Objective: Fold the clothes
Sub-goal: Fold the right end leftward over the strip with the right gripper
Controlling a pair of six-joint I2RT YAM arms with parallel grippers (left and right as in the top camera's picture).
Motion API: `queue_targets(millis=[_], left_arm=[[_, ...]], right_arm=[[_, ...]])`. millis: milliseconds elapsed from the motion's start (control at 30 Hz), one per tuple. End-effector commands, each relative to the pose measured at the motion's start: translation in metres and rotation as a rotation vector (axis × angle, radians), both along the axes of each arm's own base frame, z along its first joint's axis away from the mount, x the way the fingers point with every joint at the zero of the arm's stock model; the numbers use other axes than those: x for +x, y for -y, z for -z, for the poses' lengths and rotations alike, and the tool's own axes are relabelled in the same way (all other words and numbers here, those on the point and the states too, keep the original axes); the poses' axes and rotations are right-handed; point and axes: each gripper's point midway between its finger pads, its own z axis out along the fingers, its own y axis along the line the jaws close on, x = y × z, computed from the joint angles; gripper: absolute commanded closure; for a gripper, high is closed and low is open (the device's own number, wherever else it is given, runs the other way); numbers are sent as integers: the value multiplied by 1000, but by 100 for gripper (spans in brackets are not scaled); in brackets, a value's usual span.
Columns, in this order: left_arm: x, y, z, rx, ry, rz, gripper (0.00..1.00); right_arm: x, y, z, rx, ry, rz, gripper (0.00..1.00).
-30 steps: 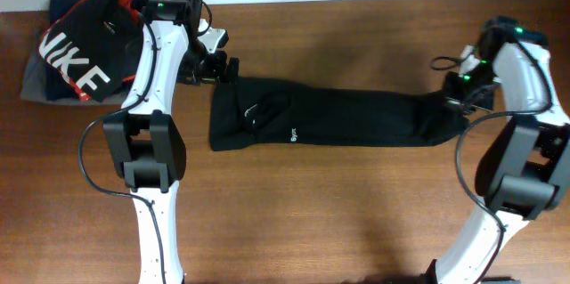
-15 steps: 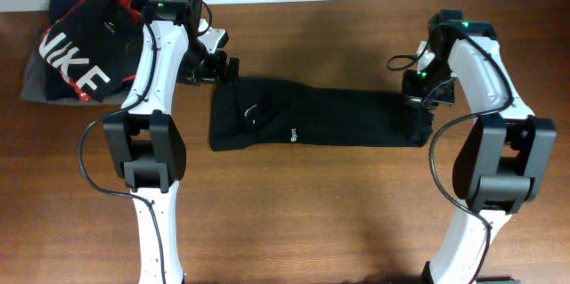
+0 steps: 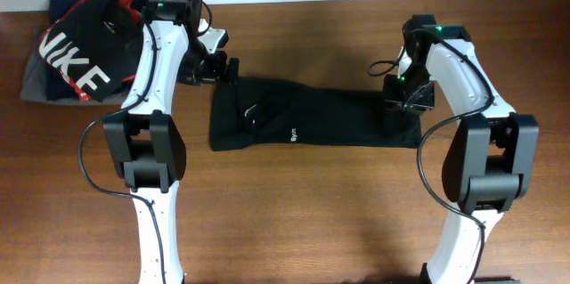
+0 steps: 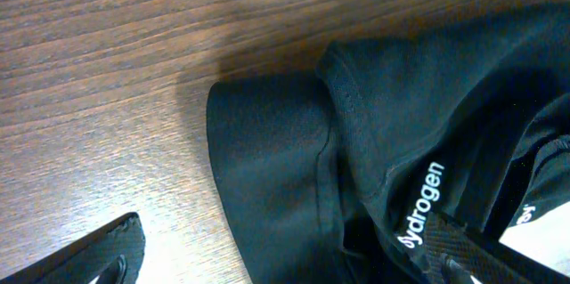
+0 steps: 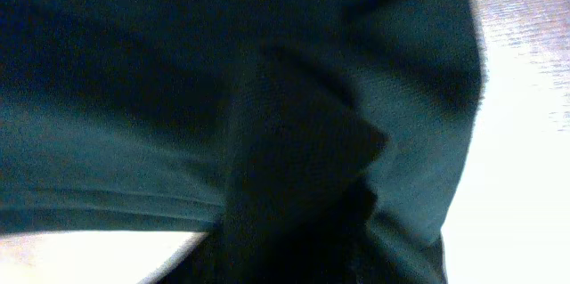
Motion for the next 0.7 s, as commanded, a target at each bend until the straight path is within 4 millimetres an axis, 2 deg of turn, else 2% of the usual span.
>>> queue_targets(millis=[0,233,400,667], left_arm=[[-3,3,8,-11,-23,15,1],[-3,3,8,-12,-23,15,1],[-5,3,8,-11,-30,15,1],[-4,3,8,-11,-27,15,1]], right_arm=[[-1,-8,-7,-2,16,-6,47],[7,-16,-8,0,46,44,48],[15,-4,-29,20,100,83,47],[7,-12,-28,75,61,82,46]])
